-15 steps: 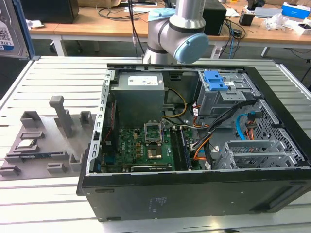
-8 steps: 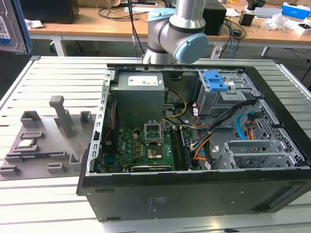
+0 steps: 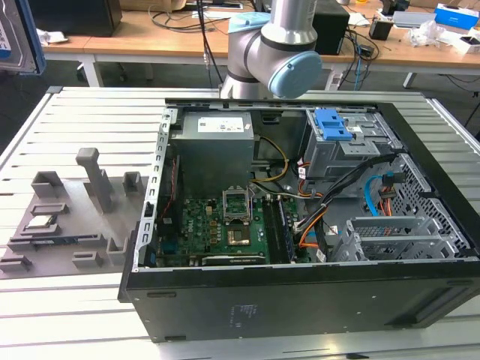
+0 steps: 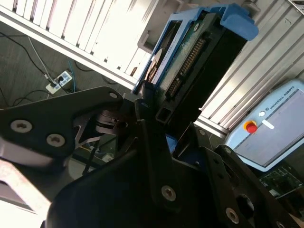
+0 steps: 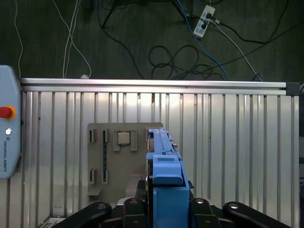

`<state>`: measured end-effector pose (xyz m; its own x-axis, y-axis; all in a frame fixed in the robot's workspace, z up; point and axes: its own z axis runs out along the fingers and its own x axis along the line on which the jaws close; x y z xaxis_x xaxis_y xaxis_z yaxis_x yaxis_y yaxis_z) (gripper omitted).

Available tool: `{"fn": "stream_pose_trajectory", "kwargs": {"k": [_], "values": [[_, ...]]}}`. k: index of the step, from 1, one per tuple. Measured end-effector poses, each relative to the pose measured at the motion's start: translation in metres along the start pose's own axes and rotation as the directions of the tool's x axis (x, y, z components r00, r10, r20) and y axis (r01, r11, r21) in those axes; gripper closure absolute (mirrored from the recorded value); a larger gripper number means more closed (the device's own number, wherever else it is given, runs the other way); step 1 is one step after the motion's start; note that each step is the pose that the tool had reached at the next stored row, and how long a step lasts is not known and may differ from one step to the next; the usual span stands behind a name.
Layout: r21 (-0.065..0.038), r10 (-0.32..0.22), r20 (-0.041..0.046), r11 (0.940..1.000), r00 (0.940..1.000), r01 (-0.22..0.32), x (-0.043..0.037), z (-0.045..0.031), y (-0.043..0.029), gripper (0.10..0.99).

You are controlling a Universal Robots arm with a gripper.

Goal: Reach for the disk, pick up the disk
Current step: 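Pick up the disk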

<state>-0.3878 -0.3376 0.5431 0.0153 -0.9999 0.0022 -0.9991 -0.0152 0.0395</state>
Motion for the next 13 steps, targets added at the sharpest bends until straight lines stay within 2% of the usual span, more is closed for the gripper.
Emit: {"fn": "stream_pose_trajectory", "kwargs": {"k": [3,13], "values": [[0.0,0.0,0.0,1.0,1.0,0.0,0.0,-0.0001,-0.0013,0.722],[0.0,0.0,-0.001,1.0,1.0,0.0,0.0004,-0.0011,-0.0261,0.722]]}}
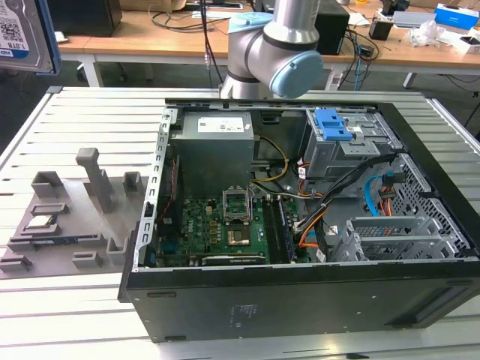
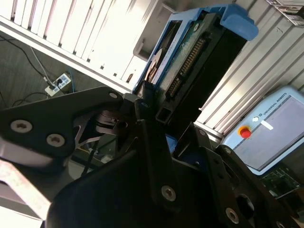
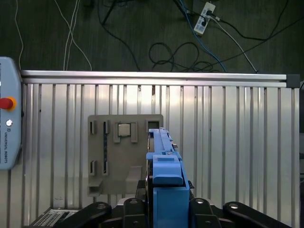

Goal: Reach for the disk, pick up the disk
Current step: 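Pick up the disk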

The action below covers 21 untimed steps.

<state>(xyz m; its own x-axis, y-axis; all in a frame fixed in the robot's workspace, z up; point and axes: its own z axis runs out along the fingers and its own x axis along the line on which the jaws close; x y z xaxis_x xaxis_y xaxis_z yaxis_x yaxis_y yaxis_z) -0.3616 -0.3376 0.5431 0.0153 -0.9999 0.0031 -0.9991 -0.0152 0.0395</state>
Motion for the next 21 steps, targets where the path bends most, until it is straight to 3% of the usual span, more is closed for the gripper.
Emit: {"fn": "stream_pose_trajectory", "kwargs": {"k": [10,16,21], "values": [[0.0,0.0,-0.0022,1.0,1.0,0.0,0.0004,-0.001,-0.0255,0.722],[0.0,0.0,-0.0033,1.0,1.0,0.0,0.0007,-0.0019,-0.0492,0.722],[0.0,0.0,-0.0042,1.0,1.0,0.0,0.001,-0.0026,-0.0638,0.722]]}}
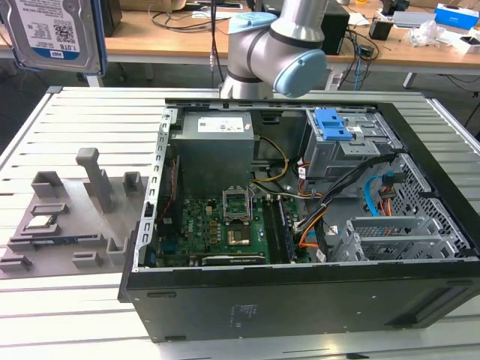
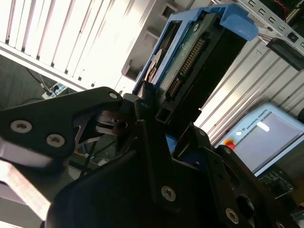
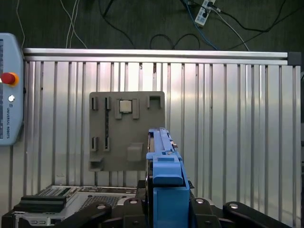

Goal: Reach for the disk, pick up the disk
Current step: 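Pick up the disk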

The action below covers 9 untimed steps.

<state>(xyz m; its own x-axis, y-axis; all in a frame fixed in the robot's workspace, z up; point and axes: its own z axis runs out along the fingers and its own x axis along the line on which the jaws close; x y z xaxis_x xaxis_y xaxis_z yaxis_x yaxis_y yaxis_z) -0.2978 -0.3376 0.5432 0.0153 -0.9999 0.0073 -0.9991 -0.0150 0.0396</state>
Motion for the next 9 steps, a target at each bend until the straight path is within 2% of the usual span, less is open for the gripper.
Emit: {"fn": "stream_pose_trajectory", "kwargs": {"k": [9], "values": [[0.0,0.0,-0.0016,1.0,1.0,0.0,0.0003,-0.0006,-0.0179,0.722]]}}
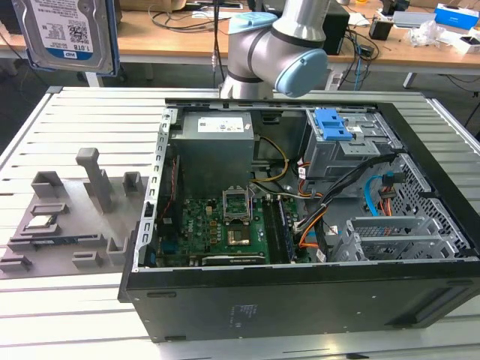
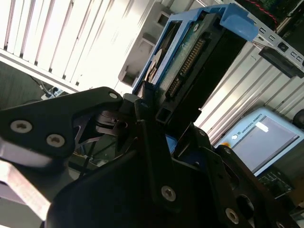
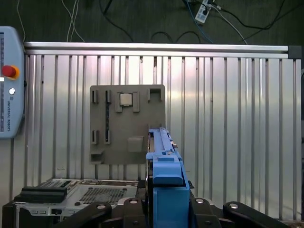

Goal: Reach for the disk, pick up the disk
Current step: 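Pick up the disk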

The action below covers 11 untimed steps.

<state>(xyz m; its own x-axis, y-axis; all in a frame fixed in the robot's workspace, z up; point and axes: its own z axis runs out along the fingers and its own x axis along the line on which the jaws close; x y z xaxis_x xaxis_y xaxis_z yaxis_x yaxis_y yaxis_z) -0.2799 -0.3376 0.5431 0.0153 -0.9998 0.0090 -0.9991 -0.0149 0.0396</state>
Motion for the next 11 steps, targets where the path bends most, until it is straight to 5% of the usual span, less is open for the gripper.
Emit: {"fn": "stream_pose_trajectory", "kwargs": {"k": [4,7,11], "values": [[0.0,0.0,-0.0011,1.0,1.0,0.0,0.0002,-0.0005,-0.011,0.722],[0.0,0.0,-0.0023,1.0,1.0,0.0,0.0005,-0.0012,-0.0291,0.722],[0.0,0.0,-0.0031,1.0,1.0,0.0,0.0006,-0.0016,-0.0384,0.722]]}}
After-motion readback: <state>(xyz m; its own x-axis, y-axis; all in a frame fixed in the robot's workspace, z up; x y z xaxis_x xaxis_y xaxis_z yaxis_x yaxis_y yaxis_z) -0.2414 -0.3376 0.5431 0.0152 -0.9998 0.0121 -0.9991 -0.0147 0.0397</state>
